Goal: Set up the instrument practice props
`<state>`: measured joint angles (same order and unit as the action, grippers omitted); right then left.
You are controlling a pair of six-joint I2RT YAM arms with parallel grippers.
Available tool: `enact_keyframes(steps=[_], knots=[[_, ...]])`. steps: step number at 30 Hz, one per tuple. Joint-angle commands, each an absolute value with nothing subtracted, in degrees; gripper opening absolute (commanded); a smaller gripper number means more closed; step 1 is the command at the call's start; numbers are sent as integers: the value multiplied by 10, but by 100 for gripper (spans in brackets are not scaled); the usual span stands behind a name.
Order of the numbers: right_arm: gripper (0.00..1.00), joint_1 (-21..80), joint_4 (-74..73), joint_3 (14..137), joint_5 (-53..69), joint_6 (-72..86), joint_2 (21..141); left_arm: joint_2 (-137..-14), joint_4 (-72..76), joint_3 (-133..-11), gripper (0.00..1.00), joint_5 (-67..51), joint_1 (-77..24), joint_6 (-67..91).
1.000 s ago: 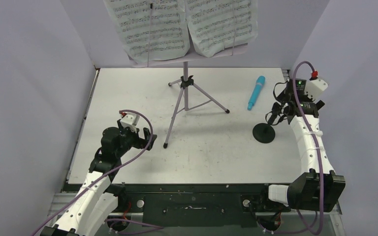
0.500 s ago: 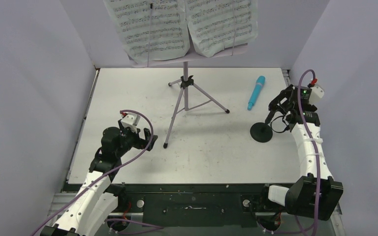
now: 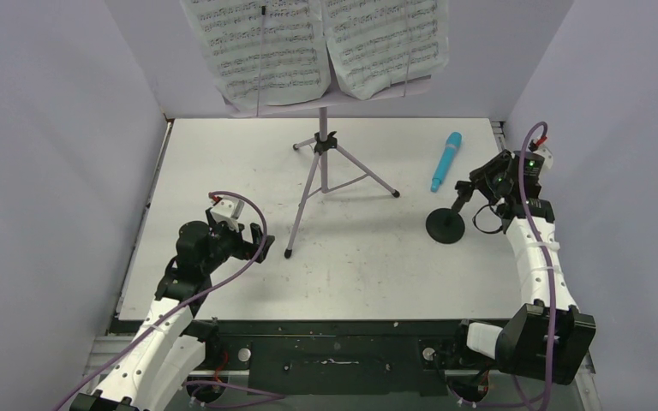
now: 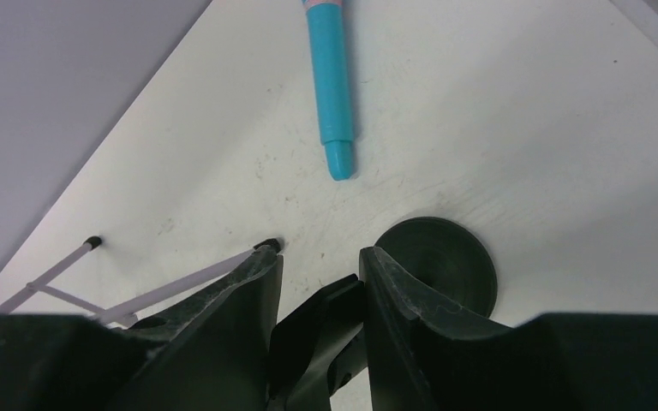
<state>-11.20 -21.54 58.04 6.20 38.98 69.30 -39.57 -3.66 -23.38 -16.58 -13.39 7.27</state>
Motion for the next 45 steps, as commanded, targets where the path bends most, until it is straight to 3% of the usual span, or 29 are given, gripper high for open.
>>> enact_keyframes(steps=[1, 11, 24, 36, 41, 45], knots=[[31, -112, -192, 559, 127, 397, 687, -395, -12, -236, 96, -172, -133, 70], [20, -89, -167, 535, 208, 423, 707, -400, -12, -237, 96, -172, -132, 70], [19, 89, -181, 541, 200, 483, 754, -396, -11, -236, 96, -173, -132, 70], [22, 235, -170, 514, 156, 664, 746, -392, -12, -235, 96, -175, -132, 70], [38, 251, -168, 526, 145, 667, 748, -389, -12, -234, 96, -175, -132, 70], [69, 250, -181, 546, 127, 639, 753, -384, -8, -231, 96, -190, -132, 66]])
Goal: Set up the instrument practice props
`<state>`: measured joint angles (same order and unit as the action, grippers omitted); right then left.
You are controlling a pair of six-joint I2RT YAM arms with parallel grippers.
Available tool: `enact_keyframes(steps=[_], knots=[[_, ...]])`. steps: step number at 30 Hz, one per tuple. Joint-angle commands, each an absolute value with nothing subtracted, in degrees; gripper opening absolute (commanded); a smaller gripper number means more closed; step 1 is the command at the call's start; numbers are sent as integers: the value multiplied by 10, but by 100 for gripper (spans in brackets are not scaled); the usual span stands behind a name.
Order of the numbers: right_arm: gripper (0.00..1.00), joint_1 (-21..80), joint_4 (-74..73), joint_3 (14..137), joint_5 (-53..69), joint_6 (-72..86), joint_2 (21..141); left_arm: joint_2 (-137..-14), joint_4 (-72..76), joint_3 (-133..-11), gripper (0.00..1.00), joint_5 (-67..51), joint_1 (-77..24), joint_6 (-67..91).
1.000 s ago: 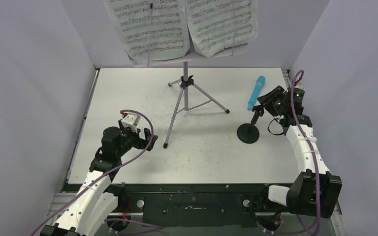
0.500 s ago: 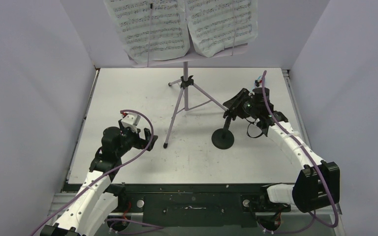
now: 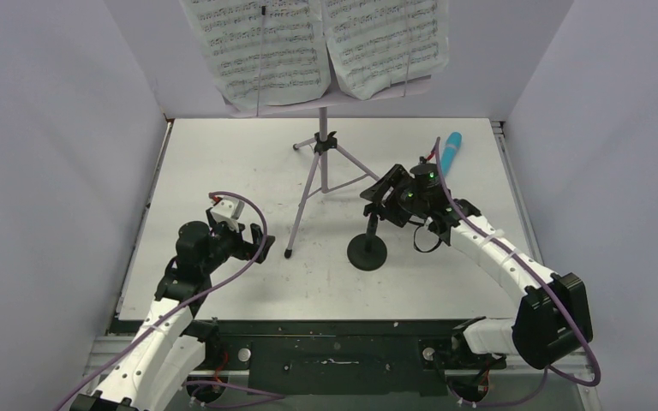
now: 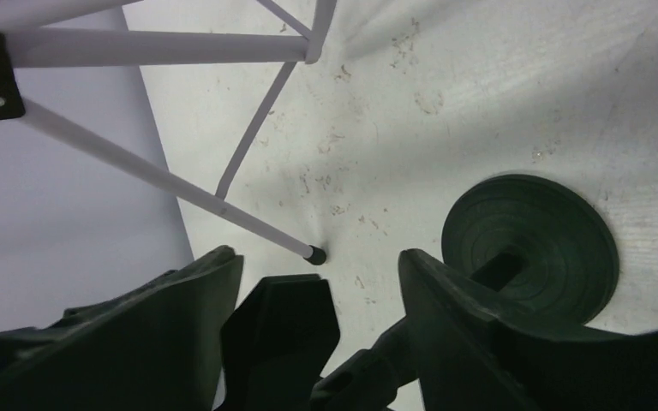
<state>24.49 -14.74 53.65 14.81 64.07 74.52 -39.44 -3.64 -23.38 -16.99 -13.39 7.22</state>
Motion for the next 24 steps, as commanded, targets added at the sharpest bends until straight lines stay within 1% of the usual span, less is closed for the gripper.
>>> enact_keyframes(steps=[1, 3, 6, 8, 9, 12, 17, 24], knots=[[75, 250, -183, 551, 124, 631, 754, -381, 1, -230, 96, -194, -131, 66], [87, 250, -182, 557, 121, 618, 755, -377, 21, -227, 96, -197, -133, 74], [99, 245, -175, 566, 131, 592, 755, -372, 48, -220, 96, -203, -135, 99], [91, 238, -176, 573, 138, 578, 755, -371, 69, -218, 97, -214, -140, 116], [90, 231, -177, 576, 144, 570, 756, -372, 79, -218, 96, -215, -146, 125], [90, 201, -178, 578, 167, 553, 754, -376, 108, -223, 96, -208, -174, 152], [90, 132, -179, 568, 212, 526, 748, -403, 138, -260, 96, -160, -258, 170], [90, 71, -189, 567, 253, 501, 740, -504, 162, -350, 96, -86, -383, 153]])
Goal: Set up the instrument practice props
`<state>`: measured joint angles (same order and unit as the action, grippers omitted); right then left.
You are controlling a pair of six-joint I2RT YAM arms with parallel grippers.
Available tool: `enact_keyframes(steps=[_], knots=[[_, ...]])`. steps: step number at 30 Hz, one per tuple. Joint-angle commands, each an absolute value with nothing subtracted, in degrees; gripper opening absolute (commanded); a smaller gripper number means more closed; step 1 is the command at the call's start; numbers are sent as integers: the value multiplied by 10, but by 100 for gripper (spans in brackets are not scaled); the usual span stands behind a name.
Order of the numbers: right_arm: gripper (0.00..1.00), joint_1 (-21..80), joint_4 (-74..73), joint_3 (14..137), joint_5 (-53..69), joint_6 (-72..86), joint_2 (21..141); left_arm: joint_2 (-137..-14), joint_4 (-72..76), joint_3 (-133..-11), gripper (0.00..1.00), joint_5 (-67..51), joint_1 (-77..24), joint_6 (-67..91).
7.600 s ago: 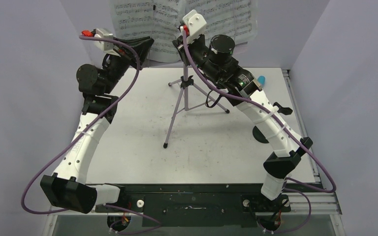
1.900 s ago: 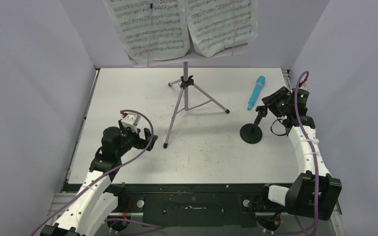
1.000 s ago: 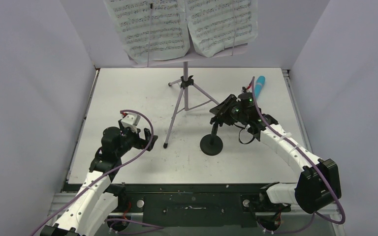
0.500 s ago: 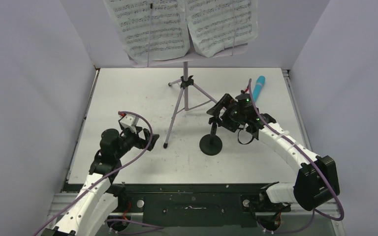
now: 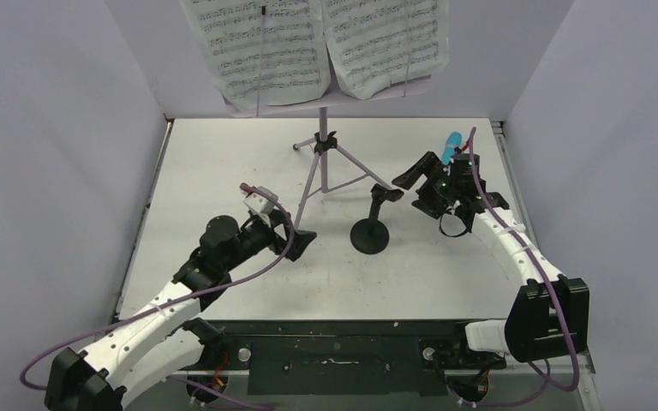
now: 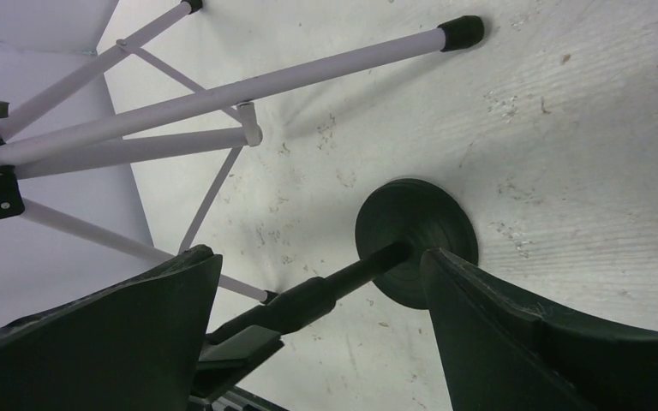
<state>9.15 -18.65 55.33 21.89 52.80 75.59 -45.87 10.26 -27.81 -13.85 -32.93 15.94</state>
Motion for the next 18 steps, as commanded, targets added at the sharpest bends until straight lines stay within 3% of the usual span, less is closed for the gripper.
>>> enact_keyframes(steps=[1, 7, 12, 18], knots=[[90, 65, -191, 566, 256, 499, 738, -531, 163, -368, 96, -74, -400, 149], [90, 27, -197, 554, 278, 489, 720, -652, 168, -500, 96, -28, -498, 105], [90, 2, -209, 555, 291, 474, 702, -737, 145, -591, 96, -4, -526, 13], [90, -27, -225, 558, 287, 440, 692, -808, 114, -663, 96, -128, -516, -144]])
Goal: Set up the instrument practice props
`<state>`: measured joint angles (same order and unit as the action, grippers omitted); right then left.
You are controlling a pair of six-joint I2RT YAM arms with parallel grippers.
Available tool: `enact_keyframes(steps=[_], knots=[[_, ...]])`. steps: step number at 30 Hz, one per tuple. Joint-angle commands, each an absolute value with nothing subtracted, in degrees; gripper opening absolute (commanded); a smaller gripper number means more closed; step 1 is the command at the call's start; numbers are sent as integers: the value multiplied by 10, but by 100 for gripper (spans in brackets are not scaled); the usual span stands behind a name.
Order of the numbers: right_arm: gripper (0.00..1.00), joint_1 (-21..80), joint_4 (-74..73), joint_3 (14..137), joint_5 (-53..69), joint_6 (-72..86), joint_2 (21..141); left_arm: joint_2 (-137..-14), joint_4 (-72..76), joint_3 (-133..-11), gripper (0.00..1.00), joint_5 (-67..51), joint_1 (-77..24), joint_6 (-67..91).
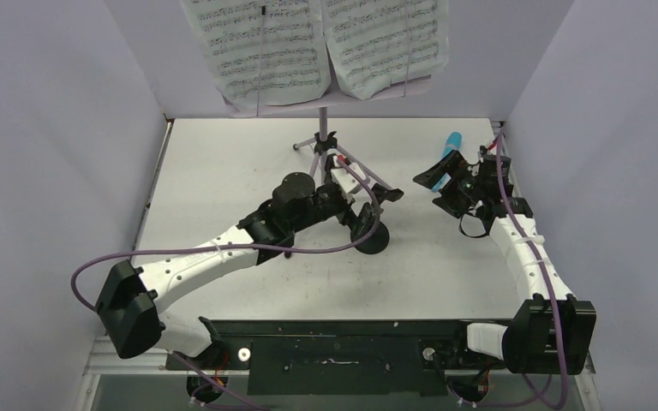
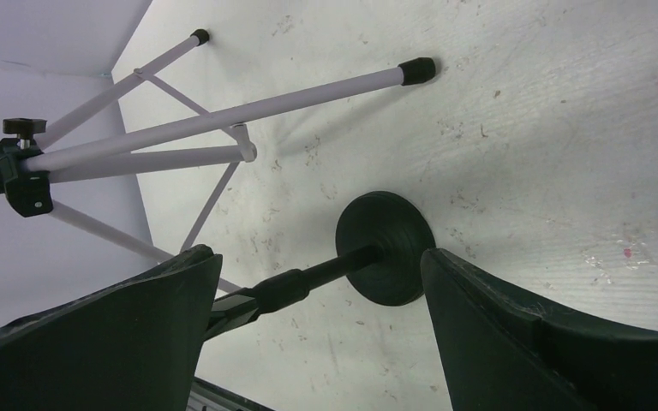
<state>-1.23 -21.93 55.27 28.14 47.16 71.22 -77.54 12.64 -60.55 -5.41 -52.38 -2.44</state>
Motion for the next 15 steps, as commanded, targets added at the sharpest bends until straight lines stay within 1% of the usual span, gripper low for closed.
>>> enact_keyframes(steps=[1, 5, 10, 13, 14, 15], knots=[[90, -31, -225, 556, 286, 436, 692, -820, 104, -678, 96, -151, -511, -154], [90, -44, -225, 552, 287, 420, 700, -867, 87, -730, 96, -242, -491, -162], [90, -49, -221, 547, 295, 408, 718, -924, 111, -772, 97, -321, -471, -149], [90, -50, -218, 545, 300, 402, 726, -958, 131, -791, 100, -364, -457, -120], [90, -51, -217, 544, 300, 401, 727, -966, 139, -795, 95, -377, -451, -109], [90, -51, -217, 543, 301, 399, 728, -975, 149, -795, 93, -386, -447, -100]])
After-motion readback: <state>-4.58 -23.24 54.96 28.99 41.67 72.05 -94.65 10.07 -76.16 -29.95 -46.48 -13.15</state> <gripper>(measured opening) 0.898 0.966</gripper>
